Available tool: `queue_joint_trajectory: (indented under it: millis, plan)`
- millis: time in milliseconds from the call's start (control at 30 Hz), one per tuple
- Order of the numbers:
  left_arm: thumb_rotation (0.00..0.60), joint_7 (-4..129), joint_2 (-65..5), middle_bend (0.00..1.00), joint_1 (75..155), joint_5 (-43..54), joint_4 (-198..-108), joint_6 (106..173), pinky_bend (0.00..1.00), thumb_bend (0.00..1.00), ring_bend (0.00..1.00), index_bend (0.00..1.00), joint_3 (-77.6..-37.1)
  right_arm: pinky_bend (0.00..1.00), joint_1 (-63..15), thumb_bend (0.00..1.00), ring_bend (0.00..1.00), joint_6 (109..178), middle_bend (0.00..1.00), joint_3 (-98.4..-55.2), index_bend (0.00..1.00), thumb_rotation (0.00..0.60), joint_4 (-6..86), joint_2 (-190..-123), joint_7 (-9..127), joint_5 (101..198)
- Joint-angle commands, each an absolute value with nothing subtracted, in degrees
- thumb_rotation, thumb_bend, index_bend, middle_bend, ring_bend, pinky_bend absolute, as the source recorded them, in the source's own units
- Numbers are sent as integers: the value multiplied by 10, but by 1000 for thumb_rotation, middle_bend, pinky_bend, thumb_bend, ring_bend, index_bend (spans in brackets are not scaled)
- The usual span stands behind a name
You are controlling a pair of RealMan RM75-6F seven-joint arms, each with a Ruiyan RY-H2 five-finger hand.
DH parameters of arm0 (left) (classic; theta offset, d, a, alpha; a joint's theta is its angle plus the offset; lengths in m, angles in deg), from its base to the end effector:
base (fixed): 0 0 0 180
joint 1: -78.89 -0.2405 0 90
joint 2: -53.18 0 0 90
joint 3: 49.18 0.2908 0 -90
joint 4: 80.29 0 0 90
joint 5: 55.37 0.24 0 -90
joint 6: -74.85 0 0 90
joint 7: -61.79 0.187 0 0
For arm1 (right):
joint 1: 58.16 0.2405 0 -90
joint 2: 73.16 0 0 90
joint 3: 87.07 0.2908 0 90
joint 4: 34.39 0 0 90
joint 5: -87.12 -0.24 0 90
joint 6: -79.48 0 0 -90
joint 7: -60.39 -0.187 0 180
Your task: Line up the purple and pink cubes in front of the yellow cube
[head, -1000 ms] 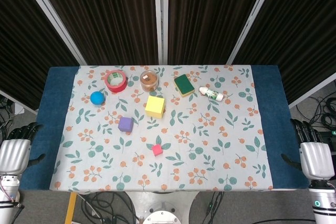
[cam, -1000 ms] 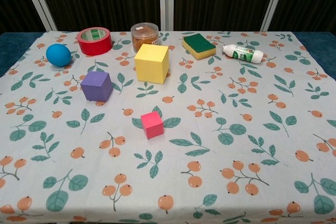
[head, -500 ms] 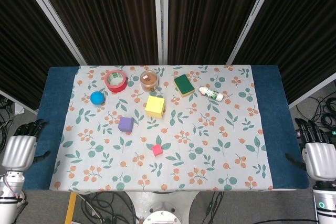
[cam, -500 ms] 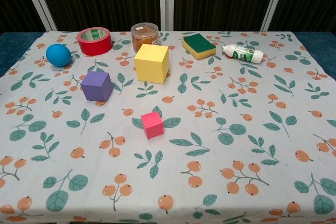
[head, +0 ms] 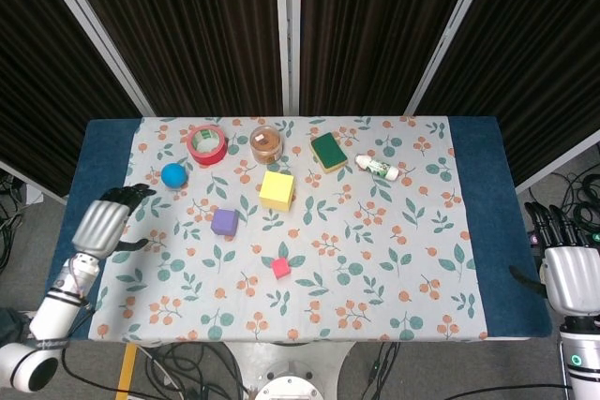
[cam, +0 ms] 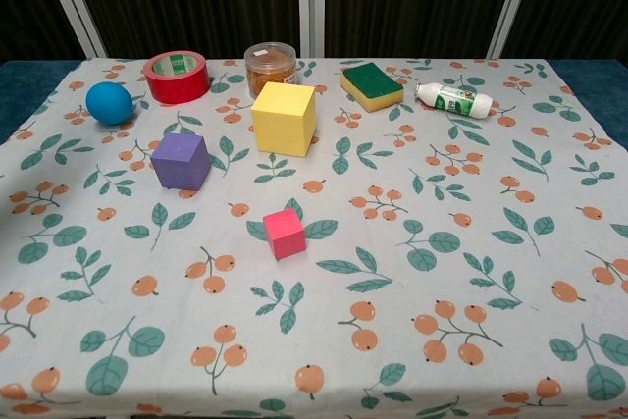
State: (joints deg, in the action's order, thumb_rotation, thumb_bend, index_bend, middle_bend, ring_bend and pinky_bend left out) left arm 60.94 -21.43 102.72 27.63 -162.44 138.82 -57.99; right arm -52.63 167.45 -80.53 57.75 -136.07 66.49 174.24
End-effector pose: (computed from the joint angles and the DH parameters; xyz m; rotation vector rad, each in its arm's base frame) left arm -0.2967 0.3642 0.0580 -1.6615 -0.9325 -0.9574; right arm -0.3388 -0.2473 0.1736 1.3776 -0.7042 0.9005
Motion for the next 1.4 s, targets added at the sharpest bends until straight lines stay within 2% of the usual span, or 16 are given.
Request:
queue_joint_trajectory:
  millis: [33,333,567,767,1000,1233,1333,1400]
  plan:
    - [600,601,-250,281,1076,252,-1590,1329,241,35,234,271,-594,217,-526,23,82,1674,110,-804,42,600,579,-1358,666,1740]
    - [600,626,-340,273,1135,168,-1516,1234,241,44,234,271,-605,217,-529,23,83,1679,110,-804,42,600,580,-1355,660,1739]
    - [600,633,-388,289,1150,117,-1502,1224,242,68,234,310,-617,219,-528,23,83,1677,110,-805,42,600,579,-1355,658,1739]
    - [600,640,-423,366,1167,93,-1477,1220,253,129,276,382,-627,219,-529,23,83,1679,110,-805,42,600,577,-1355,656,1738]
    - [600,639,-448,462,1174,77,-1457,1223,383,184,342,467,-629,219,-531,24,83,1679,110,-807,42,600,574,-1355,652,1736]
    - [600,629,-466,585,1172,91,-1451,1254,567,207,475,563,-629,219,-532,24,83,1682,111,-807,44,600,572,-1354,647,1738]
    - [600,618,-465,600,1170,113,-1465,1276,635,221,500,577,-626,219,-532,24,82,1681,111,-806,44,600,571,-1355,646,1737]
    - [600,616,-461,601,1170,127,-1479,1284,640,222,506,577,-623,219,-531,24,83,1680,111,-807,44,600,571,-1355,646,1738]
